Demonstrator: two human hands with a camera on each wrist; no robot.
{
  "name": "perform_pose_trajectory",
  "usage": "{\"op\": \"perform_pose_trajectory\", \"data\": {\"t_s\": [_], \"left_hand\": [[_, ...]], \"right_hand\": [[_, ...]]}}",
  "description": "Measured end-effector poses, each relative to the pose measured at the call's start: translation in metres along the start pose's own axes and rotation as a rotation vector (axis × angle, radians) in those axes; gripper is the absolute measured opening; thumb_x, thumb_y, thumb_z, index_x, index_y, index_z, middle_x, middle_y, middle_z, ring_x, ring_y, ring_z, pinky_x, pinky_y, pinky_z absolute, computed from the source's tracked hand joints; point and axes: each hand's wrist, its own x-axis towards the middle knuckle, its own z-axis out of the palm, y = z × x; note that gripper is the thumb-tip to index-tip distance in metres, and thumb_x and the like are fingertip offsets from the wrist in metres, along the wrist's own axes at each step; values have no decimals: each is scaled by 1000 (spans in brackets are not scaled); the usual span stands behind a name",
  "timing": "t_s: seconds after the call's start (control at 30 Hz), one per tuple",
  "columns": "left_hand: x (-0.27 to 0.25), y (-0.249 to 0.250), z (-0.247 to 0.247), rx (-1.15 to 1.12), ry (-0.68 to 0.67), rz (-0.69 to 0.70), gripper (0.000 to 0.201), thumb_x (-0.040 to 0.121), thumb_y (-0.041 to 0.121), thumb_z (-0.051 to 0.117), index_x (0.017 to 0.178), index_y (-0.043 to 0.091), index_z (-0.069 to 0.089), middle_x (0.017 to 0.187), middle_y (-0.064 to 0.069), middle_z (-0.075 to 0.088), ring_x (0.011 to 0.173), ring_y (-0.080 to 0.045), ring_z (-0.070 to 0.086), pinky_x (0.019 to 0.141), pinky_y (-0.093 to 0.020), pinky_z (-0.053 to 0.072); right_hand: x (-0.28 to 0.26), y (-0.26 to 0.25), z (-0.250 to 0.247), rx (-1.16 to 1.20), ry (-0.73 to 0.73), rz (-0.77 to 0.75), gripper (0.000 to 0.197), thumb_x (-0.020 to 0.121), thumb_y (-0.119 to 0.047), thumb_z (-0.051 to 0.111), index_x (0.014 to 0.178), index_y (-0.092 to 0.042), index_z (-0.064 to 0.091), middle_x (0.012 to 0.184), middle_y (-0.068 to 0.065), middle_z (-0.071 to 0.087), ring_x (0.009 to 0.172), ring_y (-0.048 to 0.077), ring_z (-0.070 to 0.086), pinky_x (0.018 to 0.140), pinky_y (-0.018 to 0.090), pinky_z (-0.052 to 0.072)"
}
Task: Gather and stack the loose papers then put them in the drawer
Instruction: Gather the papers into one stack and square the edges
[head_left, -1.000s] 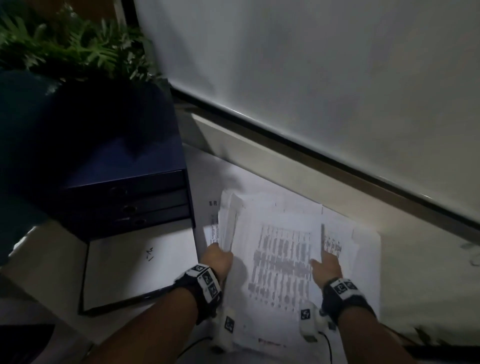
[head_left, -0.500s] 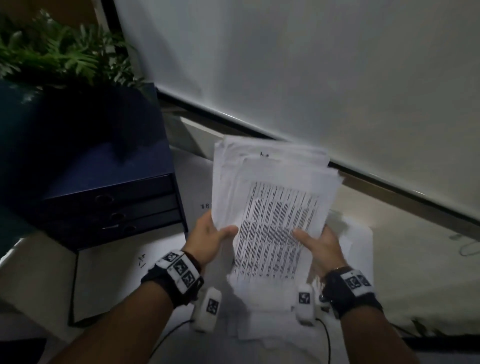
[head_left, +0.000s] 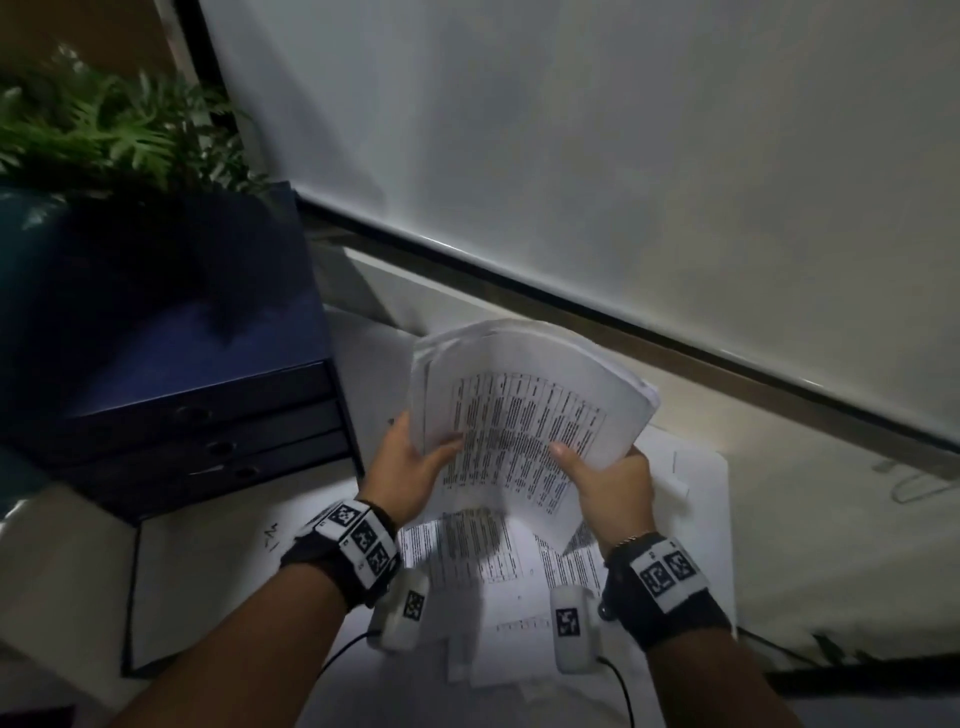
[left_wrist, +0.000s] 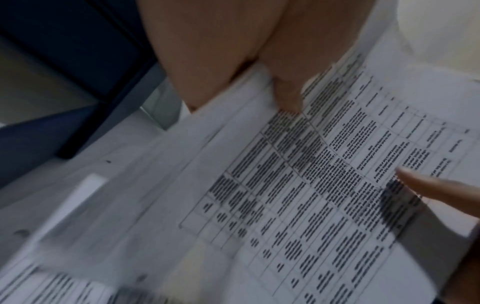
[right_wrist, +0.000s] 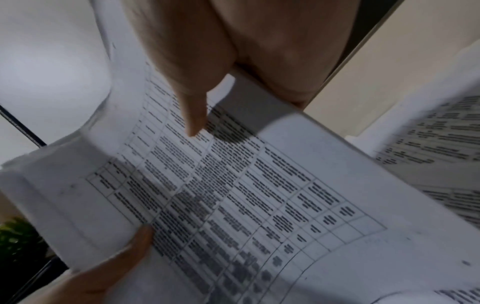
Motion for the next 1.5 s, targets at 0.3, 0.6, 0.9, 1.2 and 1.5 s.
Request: {"op": "perform_pose_trajectory", "data": {"t_s": [0.3, 0.6, 0.9, 1.2, 1.5], "left_hand": [[10, 11, -35, 284, 324, 82, 11, 85, 2, 60, 82, 5, 70, 78, -16, 71, 75, -31, 67, 65, -36, 52], [-11, -12, -68, 574, 179, -136, 12, 85, 21, 63, 90, 18, 73, 78, -8, 73, 81, -32, 69, 73, -38, 56], [-8, -15, -74, 469, 203, -173, 10, 87, 20, 66, 80, 12, 68, 76, -9, 73, 77, -28, 69, 75, -39, 56], [-1, -24, -72, 429, 209, -173, 10, 85, 18, 71, 76, 17, 67, 77, -8, 71, 81, -28, 69, 76, -36, 53], [-3, -27, -75, 391, 236, -218, 18, 86, 21, 72, 98, 7, 75, 84, -8, 73, 85, -27, 70, 80, -35, 54]], "right_hand": [[16, 60, -12, -332, 47, 175, 46, 96, -38, 59, 136, -14, 55, 137, 2, 59, 120, 19, 57, 104, 35, 42], [-13, 100, 71, -1122, -300, 97, 60, 90, -31, 66, 140, -6, 44, 142, 11, 46, 132, 30, 42, 113, 38, 36], [3, 92, 31, -829, -130, 395, 47, 89, -20, 69, 134, -13, 55, 130, 10, 63, 114, 29, 61, 94, 34, 49], [7, 104, 17, -974, -164, 524, 119, 66, -48, 87, 152, -5, 19, 158, 17, 26, 146, 36, 26, 116, 47, 30], [7, 106, 25, -1024, -70, 592, 114, 61, -57, 86, 146, 0, 34, 148, 22, 42, 138, 38, 39, 111, 48, 38]]}}
